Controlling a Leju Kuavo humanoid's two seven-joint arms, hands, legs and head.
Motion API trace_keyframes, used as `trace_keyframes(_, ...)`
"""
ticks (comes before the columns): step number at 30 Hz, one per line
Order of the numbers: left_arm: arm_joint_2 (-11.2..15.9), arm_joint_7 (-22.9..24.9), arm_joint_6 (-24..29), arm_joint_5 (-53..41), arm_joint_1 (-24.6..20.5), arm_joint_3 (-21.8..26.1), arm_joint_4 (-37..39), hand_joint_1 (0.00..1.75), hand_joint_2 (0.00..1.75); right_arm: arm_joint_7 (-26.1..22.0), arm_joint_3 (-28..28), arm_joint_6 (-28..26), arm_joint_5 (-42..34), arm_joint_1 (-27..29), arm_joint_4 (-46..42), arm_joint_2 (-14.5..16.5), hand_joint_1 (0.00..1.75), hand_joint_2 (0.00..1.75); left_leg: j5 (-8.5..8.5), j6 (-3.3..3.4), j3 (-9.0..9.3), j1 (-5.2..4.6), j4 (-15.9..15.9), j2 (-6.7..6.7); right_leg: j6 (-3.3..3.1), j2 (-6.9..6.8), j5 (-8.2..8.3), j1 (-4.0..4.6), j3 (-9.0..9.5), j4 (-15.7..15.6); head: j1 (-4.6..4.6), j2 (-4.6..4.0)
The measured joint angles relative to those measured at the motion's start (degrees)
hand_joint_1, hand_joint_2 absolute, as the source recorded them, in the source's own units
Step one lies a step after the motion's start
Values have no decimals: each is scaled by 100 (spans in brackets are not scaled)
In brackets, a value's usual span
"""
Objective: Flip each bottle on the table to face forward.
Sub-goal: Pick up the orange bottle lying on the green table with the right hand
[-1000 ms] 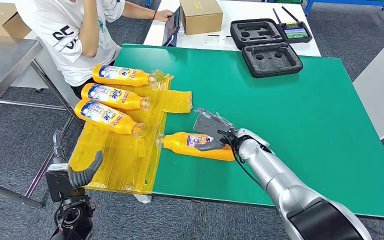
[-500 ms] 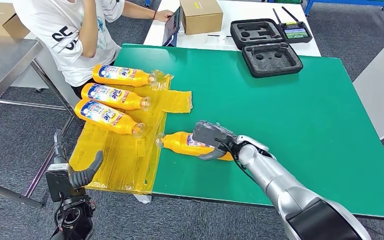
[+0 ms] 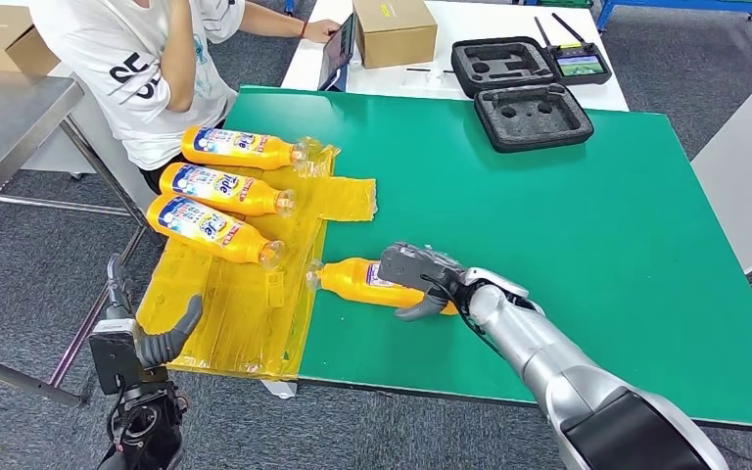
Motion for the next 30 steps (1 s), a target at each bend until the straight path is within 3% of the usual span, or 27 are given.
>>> trace_keyframes(22, -4, 59, -81, 128, -140, 0, 233, 0, 175, 577, 598, -6, 924, -174, 216, -91, 3, 175, 0, 0, 18, 0, 0, 1, 0, 0, 0, 0, 18, 0, 1, 1)
trace_keyframes(23, -5, 60, -79, 130, -140, 0, 232, 0, 175, 605, 634, -18, 966, -174, 228, -95, 21, 175, 0, 0, 18, 0, 0, 1, 0, 0, 0, 0, 18, 0, 1, 0)
trace_keyframes(26, -7, 63, -71, 136, -142, 0, 232, 0, 175, 674, 719, -40, 1071, -157, 266, -103, 137, 175, 0, 0, 17, 0, 0, 1, 0, 1, 0, 0, 17, 0, 0, 0)
trace_keyframes(27, -7, 65, -69, 139, -142, 1, 232, 0, 175, 703, 749, -43, 1119, -155, 274, -106, 161, 175, 0, 0, 18, 0, 0, 1, 0, 1, 0, 0, 17, 0, 0, 1)
trace_keyframes(30, -10, 69, -63, 162, -145, 0, 233, 0, 175, 784, 843, -47, 1268, -159, 292, -110, 173, 175, -1, 0, 22, 0, 0, 3, 0, 3, 0, 0, 18, -1, 0, 1)
